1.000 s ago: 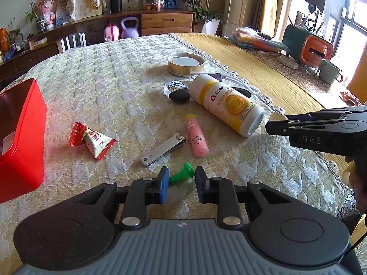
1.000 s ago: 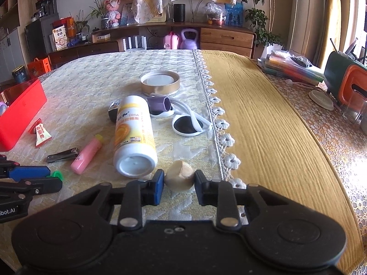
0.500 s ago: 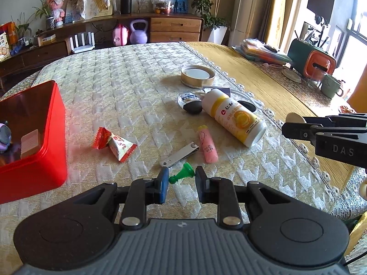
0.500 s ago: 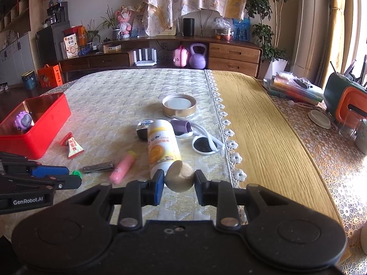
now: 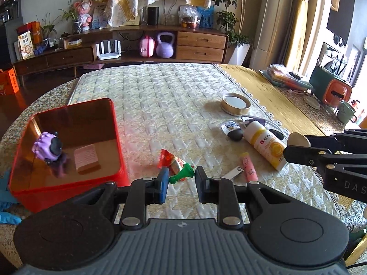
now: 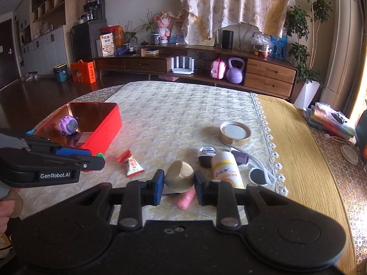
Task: Organize rigid objects
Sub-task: 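Carry green piece into red tin and open left tool while right tool releases egg there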
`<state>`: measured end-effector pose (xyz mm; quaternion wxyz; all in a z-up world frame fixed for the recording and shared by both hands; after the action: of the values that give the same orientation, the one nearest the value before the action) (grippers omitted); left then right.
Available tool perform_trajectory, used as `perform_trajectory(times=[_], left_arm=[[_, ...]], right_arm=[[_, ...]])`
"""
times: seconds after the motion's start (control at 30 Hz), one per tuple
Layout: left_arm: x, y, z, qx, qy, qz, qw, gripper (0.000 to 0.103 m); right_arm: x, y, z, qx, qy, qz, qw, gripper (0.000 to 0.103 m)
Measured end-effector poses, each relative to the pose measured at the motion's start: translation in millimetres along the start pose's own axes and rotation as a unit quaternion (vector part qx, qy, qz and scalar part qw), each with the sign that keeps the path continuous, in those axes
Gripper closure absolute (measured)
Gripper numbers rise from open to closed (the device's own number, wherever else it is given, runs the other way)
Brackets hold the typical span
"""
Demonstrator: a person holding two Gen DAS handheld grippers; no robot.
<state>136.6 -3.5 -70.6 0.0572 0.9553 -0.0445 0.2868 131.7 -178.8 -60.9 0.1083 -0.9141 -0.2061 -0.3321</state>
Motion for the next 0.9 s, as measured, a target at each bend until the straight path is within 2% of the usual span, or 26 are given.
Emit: perform_trajectory(times=[0.43,0.6,0.9], left_arm=[[20,-87,-22,0.037,0.023,-0.051,0.9978,0.079],[34,-121,-13,0.051,0.012,-0.060,0.9968,0.079],[69,-173,9,0.064,0.021,-0.090,0.9937,0.079]], right_arm=[[46,-79,25,0.039,0.003,-0.047,0.998,0.075],[63,-104,44,0.053,-0.005,-0.062,0.997,0.075],[92,-146,84,0.064,-0.014,-0.099,0.993,0.076]])
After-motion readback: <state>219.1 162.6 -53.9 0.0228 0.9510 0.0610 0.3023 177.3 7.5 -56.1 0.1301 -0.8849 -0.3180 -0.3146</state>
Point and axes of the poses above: each gripper's, at about its wrist camera, not at the fingertips, and z roughly the way its jaws point, y to its right, x to its top, the point moved 7 cm from there along z, roughly the way its jaws point, and after that the axes turned 14 degrees about -y, right-handed, at the moved point
